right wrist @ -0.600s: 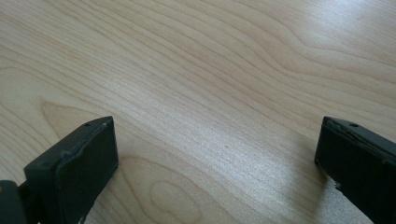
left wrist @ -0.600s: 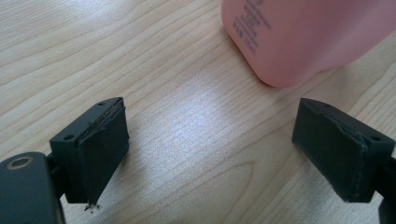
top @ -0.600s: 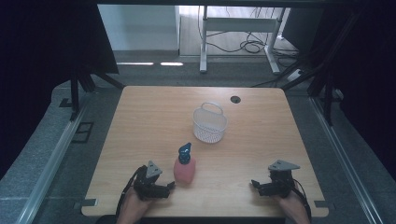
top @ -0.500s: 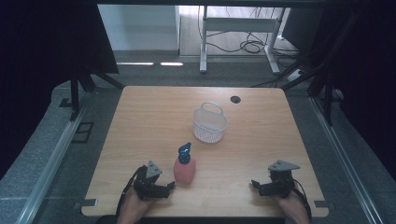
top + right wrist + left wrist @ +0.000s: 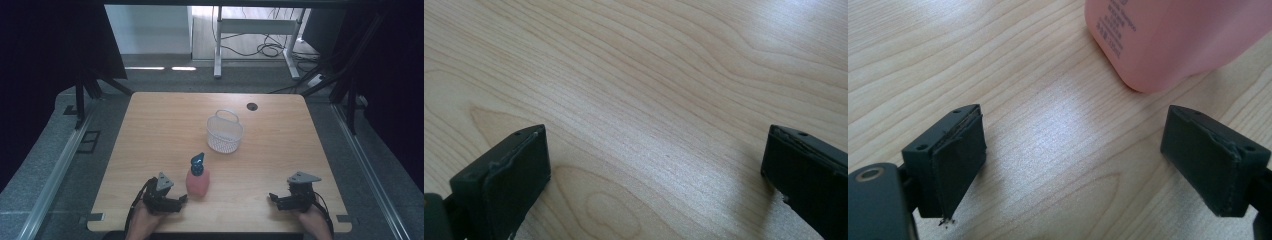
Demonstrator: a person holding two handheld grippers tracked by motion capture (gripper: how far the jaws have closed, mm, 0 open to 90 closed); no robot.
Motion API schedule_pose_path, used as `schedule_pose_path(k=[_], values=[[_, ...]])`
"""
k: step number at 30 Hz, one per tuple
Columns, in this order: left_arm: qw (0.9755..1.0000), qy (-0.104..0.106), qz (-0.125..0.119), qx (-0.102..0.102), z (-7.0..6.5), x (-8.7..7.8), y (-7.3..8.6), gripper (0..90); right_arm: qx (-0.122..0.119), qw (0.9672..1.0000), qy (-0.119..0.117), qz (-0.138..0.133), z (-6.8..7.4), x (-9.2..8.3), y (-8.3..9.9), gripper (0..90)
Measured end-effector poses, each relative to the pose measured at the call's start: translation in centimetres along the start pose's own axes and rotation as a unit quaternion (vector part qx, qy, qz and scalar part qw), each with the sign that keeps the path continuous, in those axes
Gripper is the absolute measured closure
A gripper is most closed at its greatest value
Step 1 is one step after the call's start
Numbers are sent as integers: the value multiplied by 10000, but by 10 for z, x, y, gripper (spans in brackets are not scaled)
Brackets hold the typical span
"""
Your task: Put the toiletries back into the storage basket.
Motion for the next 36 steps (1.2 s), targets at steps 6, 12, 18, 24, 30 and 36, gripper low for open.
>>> schedule_pose_path(k=[6, 12, 18, 24, 30, 36], values=[[10000, -1, 59, 38, -1, -2, 0, 119, 2, 10000, -3, -2, 0, 0, 0, 0], [9999, -22, 63, 156, -3, -4, -1, 123, -1, 10000, -1, 0, 0, 0, 0, 0], [9999, 53, 23, 104, -3, -7, -3, 123, 1, 10000, 0, 1, 0, 0, 0, 0], [9998, 144, -53, 82, -4, -11, -5, 123, 0, 10000, 0, 0, 0, 0, 0, 0], [9997, 180, -121, 89, -5, -14, -8, 126, 0, 10000, 0, 0, 0, 0, 0, 0], [9995, 240, -174, 89, -6, -19, -11, 128, 0, 10000, -1, 1, 0, 0, 0, 0]])
Point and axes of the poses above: each handheld gripper's, and its own axes: x roughly forward along the jaws, y roughly out of its underside, z roughly to its left, the point moved 7 cm from there along x, roughly forward along the jaws, and after that the axes turned 6 degrees about -y, right-handed, at the moved point
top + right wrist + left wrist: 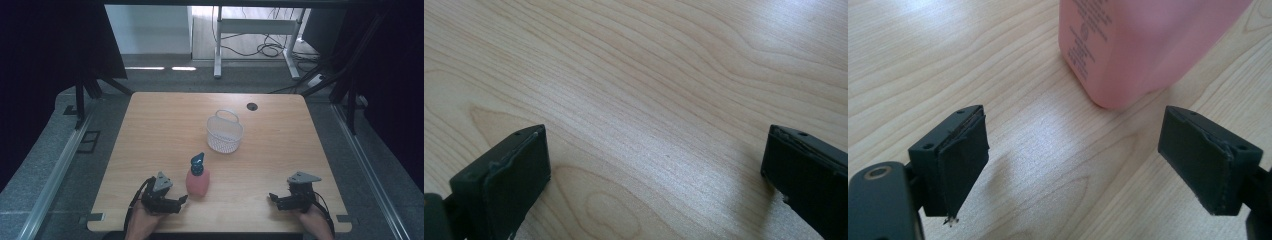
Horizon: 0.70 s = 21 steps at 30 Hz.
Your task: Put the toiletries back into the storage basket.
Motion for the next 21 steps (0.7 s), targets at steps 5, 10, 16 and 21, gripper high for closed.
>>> schedule_pose_path(k=[5, 10, 16, 21], values=[[10000, 17, -75, 20, -1, -3, -3, 132, -1, 10000, 0, 0, 0, 0, 0, 0], [9999, 28, -97, 34, -1, -5, -5, 150, -1, 10000, 1, -1, 0, 0, 0, 0], [9999, 101, -132, 17, -3, -9, -8, 167, -2, 10000, 1, 0, 0, 0, 0, 0], [9997, 151, -170, 15, -5, -12, -12, 172, -1, 10000, 2, 0, 0, 0, 0, 0]])
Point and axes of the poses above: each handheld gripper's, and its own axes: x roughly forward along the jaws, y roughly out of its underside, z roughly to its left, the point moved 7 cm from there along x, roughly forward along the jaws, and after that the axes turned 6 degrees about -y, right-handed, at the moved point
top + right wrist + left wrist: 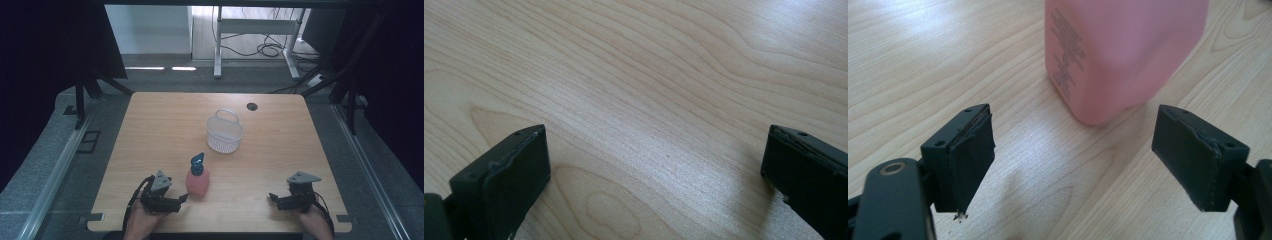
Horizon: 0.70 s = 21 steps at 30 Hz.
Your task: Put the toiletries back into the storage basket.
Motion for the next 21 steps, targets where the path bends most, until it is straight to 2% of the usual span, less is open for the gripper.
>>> schedule_pose_path(k=[13, 21], values=[[9998, 78, -168, -27, -2, -8, -13, 195, 0, 10000, 5, 1, 0, 0, 0, 0], [9996, 119, -237, 46, -4, -13, -22, 211, -1, 10000, 5, 2, 0, 0, 0, 0]])
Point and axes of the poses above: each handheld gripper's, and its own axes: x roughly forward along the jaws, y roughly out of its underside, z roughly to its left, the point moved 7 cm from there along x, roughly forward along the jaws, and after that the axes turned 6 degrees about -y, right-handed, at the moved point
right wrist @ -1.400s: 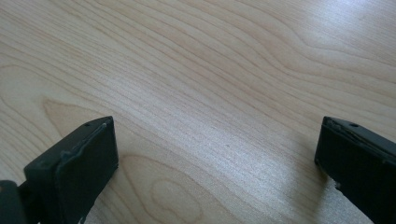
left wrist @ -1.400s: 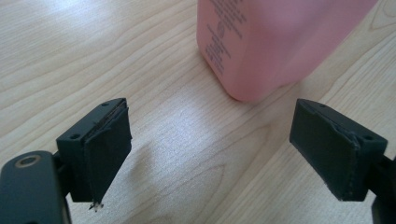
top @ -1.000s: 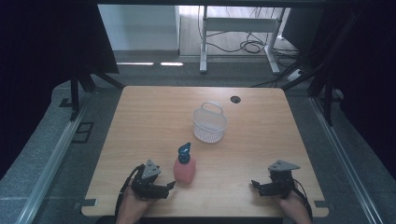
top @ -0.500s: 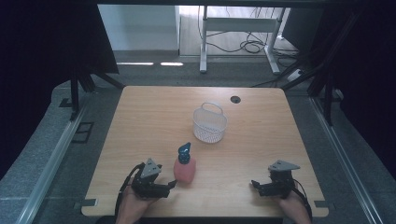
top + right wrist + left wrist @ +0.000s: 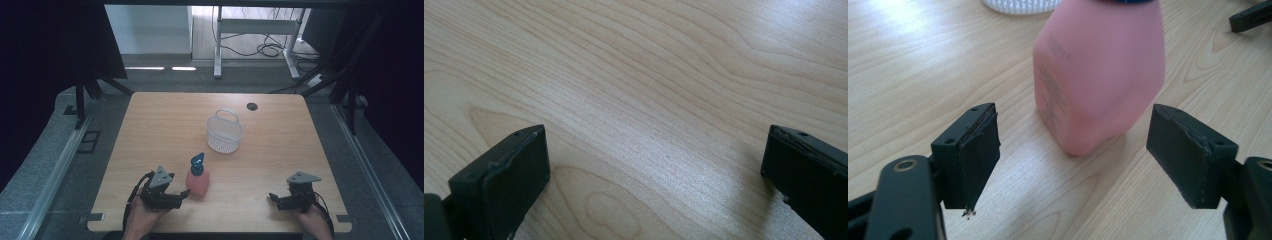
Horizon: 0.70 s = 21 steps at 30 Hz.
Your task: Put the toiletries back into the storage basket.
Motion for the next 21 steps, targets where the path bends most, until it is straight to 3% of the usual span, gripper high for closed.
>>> schedule_pose_path(k=[21], values=[[9996, 133, -197, 159, -9, 6, -39, 253, 5, 10000, 1, 1, 0, 0, 0, 0]])
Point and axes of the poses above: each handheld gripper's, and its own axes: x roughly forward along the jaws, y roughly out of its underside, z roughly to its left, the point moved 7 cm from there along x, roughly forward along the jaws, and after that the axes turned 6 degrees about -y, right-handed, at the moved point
